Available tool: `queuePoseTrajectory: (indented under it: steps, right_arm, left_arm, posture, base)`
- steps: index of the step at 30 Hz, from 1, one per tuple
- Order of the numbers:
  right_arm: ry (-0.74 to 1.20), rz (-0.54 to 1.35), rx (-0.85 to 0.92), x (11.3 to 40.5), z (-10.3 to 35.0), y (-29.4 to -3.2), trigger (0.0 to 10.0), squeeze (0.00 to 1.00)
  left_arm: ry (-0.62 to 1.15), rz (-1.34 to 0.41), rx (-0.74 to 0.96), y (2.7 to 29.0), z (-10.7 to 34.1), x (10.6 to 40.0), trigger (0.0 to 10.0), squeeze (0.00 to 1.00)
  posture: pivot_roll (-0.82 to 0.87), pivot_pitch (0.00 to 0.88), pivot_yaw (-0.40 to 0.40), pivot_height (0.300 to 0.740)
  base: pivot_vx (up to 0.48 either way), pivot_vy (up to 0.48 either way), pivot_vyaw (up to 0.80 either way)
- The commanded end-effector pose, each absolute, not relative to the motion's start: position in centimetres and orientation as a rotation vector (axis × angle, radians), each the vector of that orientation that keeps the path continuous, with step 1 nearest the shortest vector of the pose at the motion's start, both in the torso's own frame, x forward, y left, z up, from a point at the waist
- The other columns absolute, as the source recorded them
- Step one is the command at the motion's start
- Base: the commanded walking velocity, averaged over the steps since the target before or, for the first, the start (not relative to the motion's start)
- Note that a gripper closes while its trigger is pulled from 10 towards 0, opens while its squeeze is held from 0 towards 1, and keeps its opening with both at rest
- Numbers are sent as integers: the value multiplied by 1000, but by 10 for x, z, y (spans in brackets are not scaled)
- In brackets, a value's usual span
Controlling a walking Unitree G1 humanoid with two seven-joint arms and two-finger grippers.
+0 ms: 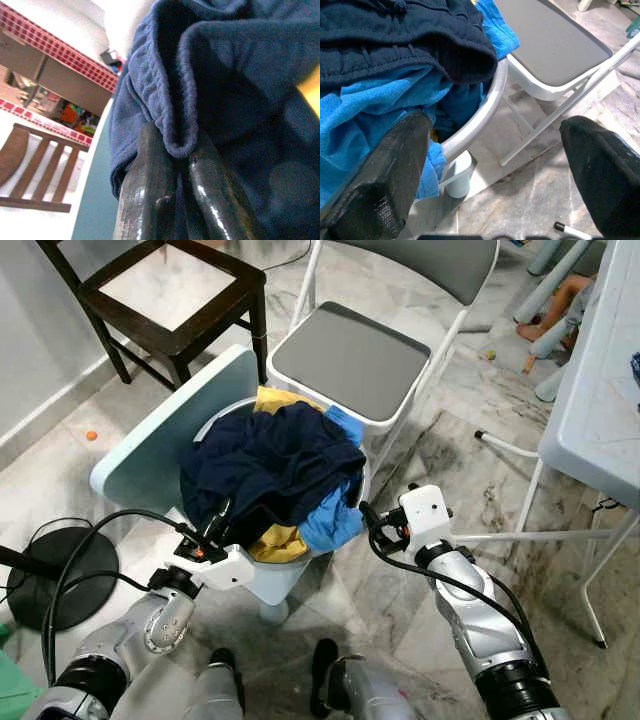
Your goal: Hang hanger
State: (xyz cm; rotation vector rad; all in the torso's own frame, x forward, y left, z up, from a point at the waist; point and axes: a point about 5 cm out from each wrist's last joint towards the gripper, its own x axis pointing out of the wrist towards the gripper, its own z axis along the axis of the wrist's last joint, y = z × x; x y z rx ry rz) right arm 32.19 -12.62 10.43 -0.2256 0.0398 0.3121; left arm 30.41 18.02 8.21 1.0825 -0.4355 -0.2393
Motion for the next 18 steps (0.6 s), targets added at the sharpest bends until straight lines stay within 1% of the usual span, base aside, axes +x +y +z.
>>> queuePoseTrajectory:
  steps: [1, 8, 9, 13, 14, 18]
  right_arm:
    - [57, 294, -226, 319, 99, -132, 10000, 0]
    - [55, 293, -223, 320, 99, -130, 10000, 0]
    - [54, 295, -222, 320, 99, -129, 10000, 0]
    - [54, 298, -218, 321, 99, -128, 10000, 0]
    - [52, 300, -216, 322, 100, -128, 10000, 0]
    - [43, 316, -210, 324, 101, -125, 10000, 0]
  left_arm:
    - [-462, -260, 1062, 174, 82, 303, 0, 0]
    - [-525, -252, 981, 160, 99, 309, 0, 0]
    - [-535, -247, 927, 157, 107, 311, 0, 0]
    - [-539, -258, 847, 153, 117, 313, 0, 0]
    - [-526, -260, 814, 153, 120, 313, 0, 0]
    - [-399, -272, 563, 153, 125, 313, 0, 0]
  posture:
    - [188, 342, -111, 740]
    - [197, 332, -108, 740]
    - [201, 328, -106, 740]
    - [211, 315, -104, 740]
    - [214, 312, -103, 740]
    - [233, 281, -95, 740]
  base:
    - [0, 0, 0]
    - [0, 0, 0]
    - [0, 0, 0]
    - [0, 0, 0]
    - [0, 0, 0]
    - [0, 0, 0]
